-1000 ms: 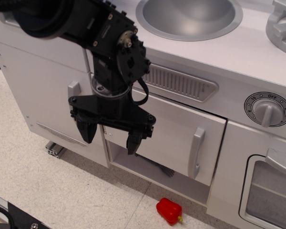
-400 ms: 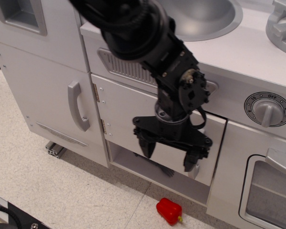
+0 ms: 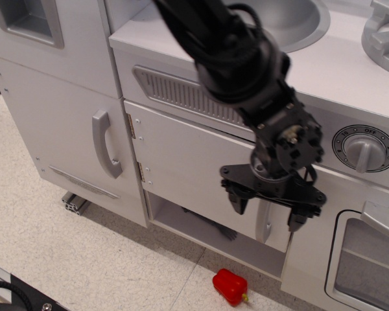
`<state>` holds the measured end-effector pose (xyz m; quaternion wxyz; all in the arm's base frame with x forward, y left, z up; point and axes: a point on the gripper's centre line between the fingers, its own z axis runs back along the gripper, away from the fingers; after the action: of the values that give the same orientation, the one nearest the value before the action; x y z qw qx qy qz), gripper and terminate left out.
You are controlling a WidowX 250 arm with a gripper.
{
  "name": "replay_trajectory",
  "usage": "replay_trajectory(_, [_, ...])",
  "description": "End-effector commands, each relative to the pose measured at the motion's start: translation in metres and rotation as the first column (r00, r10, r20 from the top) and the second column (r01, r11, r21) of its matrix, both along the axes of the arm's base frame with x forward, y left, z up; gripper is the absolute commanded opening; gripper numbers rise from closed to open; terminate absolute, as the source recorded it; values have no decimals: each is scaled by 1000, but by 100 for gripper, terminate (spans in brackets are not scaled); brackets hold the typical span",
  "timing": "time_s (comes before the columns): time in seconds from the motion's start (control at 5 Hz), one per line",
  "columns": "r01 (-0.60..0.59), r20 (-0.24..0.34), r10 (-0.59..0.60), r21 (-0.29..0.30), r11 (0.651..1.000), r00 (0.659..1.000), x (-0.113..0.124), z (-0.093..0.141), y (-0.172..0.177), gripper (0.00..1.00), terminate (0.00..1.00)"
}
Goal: Open cabinet
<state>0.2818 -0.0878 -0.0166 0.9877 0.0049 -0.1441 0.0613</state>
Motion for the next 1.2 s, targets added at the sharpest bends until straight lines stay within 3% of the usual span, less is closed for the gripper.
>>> replay_trajectory(0.0, [28,88,-34,69,997,996,28,-6,-8,100,0])
replay_trajectory(0.2, [35,67,-39,51,998,997,33,-8,-5,100,0])
replay_trajectory(0.4, [46,72,-49,40,998,996,32,-9,-4,0,0])
replay_trajectory(0.8, [38,82,-40,30,999,996,32,-12,0,0,0])
replay_trajectory(1.0, [56,52,-57,22,998,997,12,-7,3,0,0])
